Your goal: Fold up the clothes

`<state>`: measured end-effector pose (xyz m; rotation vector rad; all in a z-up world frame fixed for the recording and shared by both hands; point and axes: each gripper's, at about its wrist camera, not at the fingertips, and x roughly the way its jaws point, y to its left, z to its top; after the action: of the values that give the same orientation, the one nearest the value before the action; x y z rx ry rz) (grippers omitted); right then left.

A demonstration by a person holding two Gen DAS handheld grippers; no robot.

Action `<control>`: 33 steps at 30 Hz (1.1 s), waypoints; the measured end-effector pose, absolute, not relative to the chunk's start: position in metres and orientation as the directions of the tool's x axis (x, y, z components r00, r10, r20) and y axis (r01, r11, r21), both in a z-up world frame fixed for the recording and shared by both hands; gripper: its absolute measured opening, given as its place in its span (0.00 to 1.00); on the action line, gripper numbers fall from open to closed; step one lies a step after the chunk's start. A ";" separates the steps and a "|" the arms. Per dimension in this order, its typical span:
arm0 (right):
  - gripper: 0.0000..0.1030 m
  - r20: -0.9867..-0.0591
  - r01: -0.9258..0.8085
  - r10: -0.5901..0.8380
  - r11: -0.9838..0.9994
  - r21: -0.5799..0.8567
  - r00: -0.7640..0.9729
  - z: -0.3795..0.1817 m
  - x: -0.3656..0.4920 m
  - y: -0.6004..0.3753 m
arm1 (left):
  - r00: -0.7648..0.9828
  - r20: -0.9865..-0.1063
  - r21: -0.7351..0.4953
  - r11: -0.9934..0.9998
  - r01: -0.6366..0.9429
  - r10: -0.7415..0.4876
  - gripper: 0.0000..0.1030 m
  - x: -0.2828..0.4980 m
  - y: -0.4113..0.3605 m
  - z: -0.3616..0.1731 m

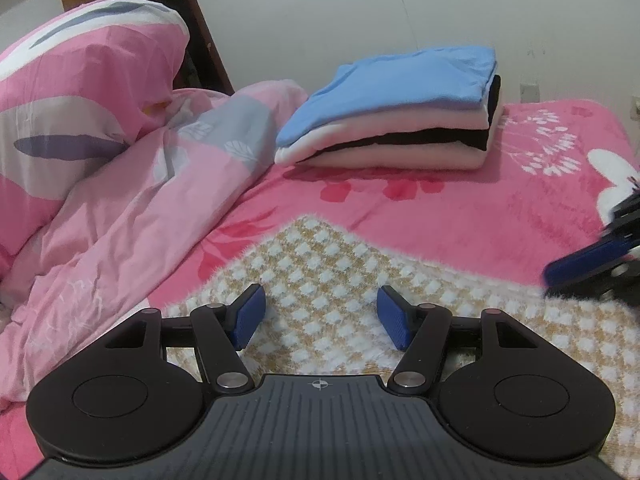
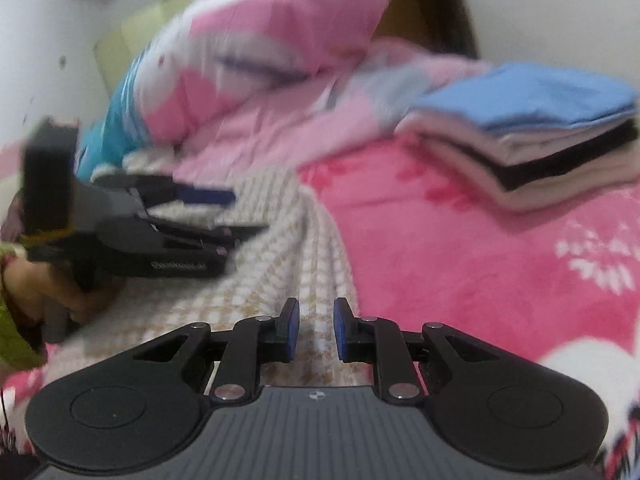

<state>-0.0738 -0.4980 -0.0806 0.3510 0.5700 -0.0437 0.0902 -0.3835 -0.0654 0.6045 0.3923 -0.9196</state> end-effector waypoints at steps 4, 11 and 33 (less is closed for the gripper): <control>0.19 -0.568 0.105 0.142 0.919 0.380 0.811 -0.084 -0.056 -0.511 | 0.548 -0.557 0.304 0.461 0.833 -0.624 0.61 0.091 -0.382 -0.065; 0.02 -0.542 0.135 0.018 0.961 0.241 0.840 -0.072 -0.066 -0.483 | 0.562 -0.543 0.325 0.460 0.826 -0.624 0.61 0.087 -0.382 -0.063; 0.07 -0.502 0.050 0.052 0.981 0.188 0.863 -0.067 -0.101 -0.409 | 0.507 -0.584 0.217 0.480 0.850 -0.634 0.63 0.101 -0.379 -0.062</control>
<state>-0.1009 -0.4087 -0.0673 0.1983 0.5296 0.0014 0.1012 -0.3793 -0.0616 0.5247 0.4630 -0.9450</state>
